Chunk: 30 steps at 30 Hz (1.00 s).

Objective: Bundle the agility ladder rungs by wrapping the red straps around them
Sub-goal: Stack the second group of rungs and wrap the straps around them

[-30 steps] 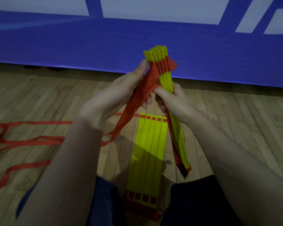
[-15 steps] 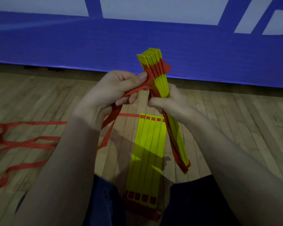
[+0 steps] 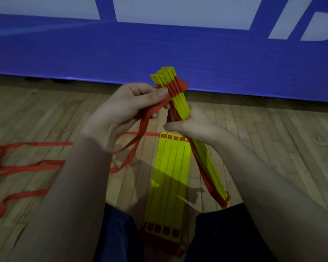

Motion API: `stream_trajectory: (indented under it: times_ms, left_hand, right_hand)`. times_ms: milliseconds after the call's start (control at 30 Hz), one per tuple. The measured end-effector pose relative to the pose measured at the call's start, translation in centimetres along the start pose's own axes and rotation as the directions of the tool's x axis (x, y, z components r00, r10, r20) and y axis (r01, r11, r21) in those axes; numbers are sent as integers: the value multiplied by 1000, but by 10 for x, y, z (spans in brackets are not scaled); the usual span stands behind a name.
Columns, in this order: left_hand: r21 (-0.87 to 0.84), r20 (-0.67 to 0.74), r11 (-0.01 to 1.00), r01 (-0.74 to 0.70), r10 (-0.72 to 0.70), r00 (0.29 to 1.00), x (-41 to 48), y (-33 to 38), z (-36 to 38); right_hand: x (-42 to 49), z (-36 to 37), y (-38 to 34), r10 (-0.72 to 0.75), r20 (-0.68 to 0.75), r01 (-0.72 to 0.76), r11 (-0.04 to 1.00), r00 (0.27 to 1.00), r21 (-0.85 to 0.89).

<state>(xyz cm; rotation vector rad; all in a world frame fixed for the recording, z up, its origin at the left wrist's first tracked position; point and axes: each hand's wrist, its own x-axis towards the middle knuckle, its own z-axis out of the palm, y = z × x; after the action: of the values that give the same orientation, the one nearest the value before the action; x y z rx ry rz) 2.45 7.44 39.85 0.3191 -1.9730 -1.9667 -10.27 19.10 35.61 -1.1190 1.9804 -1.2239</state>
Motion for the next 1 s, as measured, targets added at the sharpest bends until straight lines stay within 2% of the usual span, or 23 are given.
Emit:
stream_trajectory:
  times_ms: [67,167,433,533,700,833,1000]
  left_hand:
    - [-16,-94,1000,1,-2,996,2,0,0]
    - [-8,-148,1000,-2,0,989,3,0,1]
    - [-2,-53,1000,7,-7,999,-2,1,1]
    - [107,-66,993,-42,49,997,0,-1,-2]
    - [187,-85,976,-114,132,988,3,-2,2]
    - [67,-94,987,-145,151,984,2,1,3]
    - [16,-69,982,-187,188,980,-4,6,5]
  right_hand:
    - [1,0,1,29,-15,-30,999,999,-26]
    - [2,0,5,49,-37,-50,998,998,-27]
    - [1,-4,5,90,2,-90,996,996,9]
    - [2,-6,6,118,28,-120,992,993,48]
    - [1,-6,2,120,70,-133,967,990,220]
    - [-1,-4,0,97,91,-121,944,991,307]
    - [-3,-4,-3,69,136,-105,954,988,281]
